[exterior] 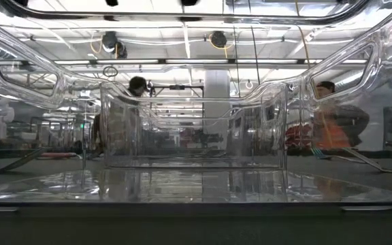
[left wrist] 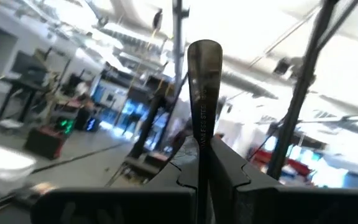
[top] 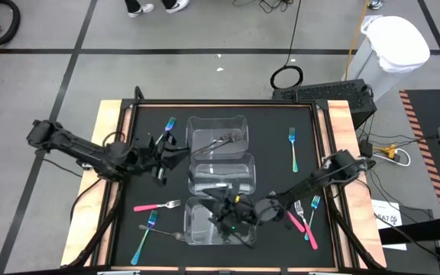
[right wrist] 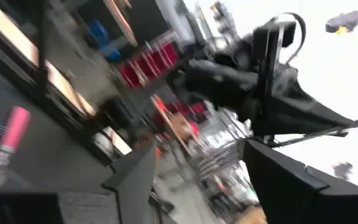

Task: Sort silverware by color (type)
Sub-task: Put the top black fork into the top transparent bin

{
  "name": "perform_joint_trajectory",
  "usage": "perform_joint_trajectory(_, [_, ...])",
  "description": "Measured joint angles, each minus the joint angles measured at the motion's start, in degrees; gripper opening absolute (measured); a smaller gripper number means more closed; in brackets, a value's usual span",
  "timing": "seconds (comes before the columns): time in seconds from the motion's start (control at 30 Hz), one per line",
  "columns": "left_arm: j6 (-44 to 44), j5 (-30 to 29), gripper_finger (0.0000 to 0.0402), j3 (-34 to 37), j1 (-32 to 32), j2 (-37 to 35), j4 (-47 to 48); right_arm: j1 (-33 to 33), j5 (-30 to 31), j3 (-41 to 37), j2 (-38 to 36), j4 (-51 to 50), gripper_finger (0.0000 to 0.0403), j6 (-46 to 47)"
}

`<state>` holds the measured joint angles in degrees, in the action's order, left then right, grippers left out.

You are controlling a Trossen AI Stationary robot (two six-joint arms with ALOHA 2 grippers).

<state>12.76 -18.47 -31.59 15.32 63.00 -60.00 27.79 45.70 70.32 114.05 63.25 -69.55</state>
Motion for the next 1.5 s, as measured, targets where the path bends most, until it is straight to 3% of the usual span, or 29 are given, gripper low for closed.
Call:
perform_joint_trajectory(0.17, [-1.77,0.29,0.0011,0.00,2.07,6.13,-10.29,0.07,6.92,5.02,4.03,0.12,0.0268,-2.46])
perform_joint_trajectory(0.33, [-3.02,0.34,0.0011,0.00,3.64,10.14,-18.25,0.13,9.48,5.29,4.06,0.97,0.0262,-3.66])
perform_joint_trajectory(0.73, [-2.78,0.38,0.0011,0.00,4.80,17.13,-29.72,1.29,11.16,5.27,4.06,5.37,0.0166,-10.13])
perform_joint_trajectory(1.07, [-2.87,0.12,0.0011,-3.23,5.45,20.58,-30.31,1.36,11.55,5.27,4.04,5.46,0.0084,-12.22])
perform_joint_trajectory(1.37, [-3.16,0.14,0.0011,-3.34,5.54,20.68,-30.33,1.75,13.90,5.27,4.07,8.02,0.0073,-15.56])
perform_joint_trajectory(1.5, [-3.27,0.34,0.0015,-3.34,5.56,20.68,-30.56,2.51,15.55,5.25,4.08,10.44,0.0050,-19.11])
